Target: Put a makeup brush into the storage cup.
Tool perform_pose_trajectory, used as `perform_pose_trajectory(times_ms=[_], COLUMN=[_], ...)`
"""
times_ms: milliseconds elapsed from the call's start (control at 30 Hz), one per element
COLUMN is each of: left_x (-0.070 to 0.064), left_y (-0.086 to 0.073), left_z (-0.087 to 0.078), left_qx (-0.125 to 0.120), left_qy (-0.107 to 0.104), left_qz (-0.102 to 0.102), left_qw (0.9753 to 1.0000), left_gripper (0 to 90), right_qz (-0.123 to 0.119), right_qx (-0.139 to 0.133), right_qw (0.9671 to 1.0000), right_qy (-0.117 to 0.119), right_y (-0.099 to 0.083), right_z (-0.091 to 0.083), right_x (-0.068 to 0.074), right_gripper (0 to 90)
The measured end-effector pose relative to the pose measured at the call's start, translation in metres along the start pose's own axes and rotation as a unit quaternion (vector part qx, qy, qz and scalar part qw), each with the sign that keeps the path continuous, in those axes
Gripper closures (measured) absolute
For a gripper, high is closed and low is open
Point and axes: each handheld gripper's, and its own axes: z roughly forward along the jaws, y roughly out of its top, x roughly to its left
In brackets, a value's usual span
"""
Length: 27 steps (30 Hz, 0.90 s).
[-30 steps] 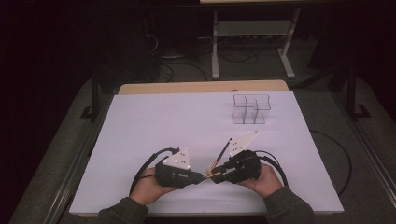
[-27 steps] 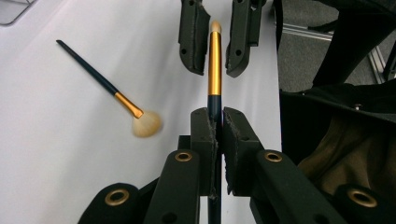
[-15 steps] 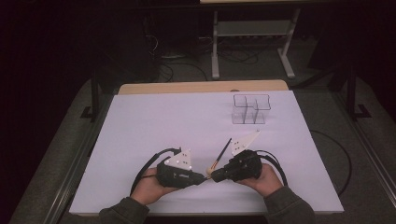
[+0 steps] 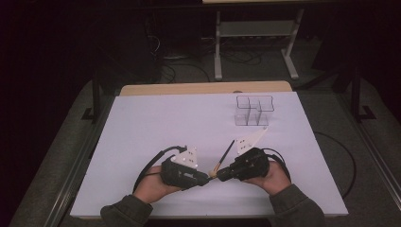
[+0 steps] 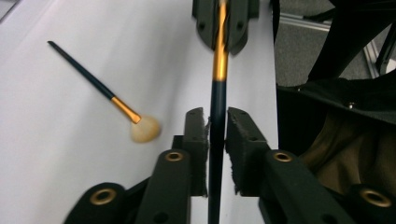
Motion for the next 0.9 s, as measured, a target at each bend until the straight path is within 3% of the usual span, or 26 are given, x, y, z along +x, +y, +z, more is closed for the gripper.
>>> perform_pose_trajectory(times_ms=[367, 533, 733, 900], left_x=[0.005, 0.005, 0.004, 0.005], left_y=[0.003, 0.003, 0.004, 0.004], left_z=[-0.012, -0.01, -0.004, -0.003], left_qx=[0.019, 0.03, 0.042, 0.03], left_qy=[0.003, -0.001, -0.008, -0.01], left_qz=[-0.003, -0.001, 0.001, -0.006], left_qw=[0.9998, 0.9995, 0.9991, 0.9995], left_gripper=[74.0, 81.6, 83.9, 84.2], right_qz=[-0.024, -0.03, -0.029, -0.019], right_qx=[0.008, 0.012, 0.013, -0.001], right_qw=[0.9994, 0.9992, 0.9993, 0.9997], right_qy=[-0.021, -0.023, -0.021, -0.019], right_y=[0.022, 0.024, 0.024, 0.023], right_z=[-0.019, -0.016, -0.015, -0.016], right_x=[0.006, 0.006, 0.005, 0.004], right_gripper=[83.5, 83.5, 83.4, 81.5])
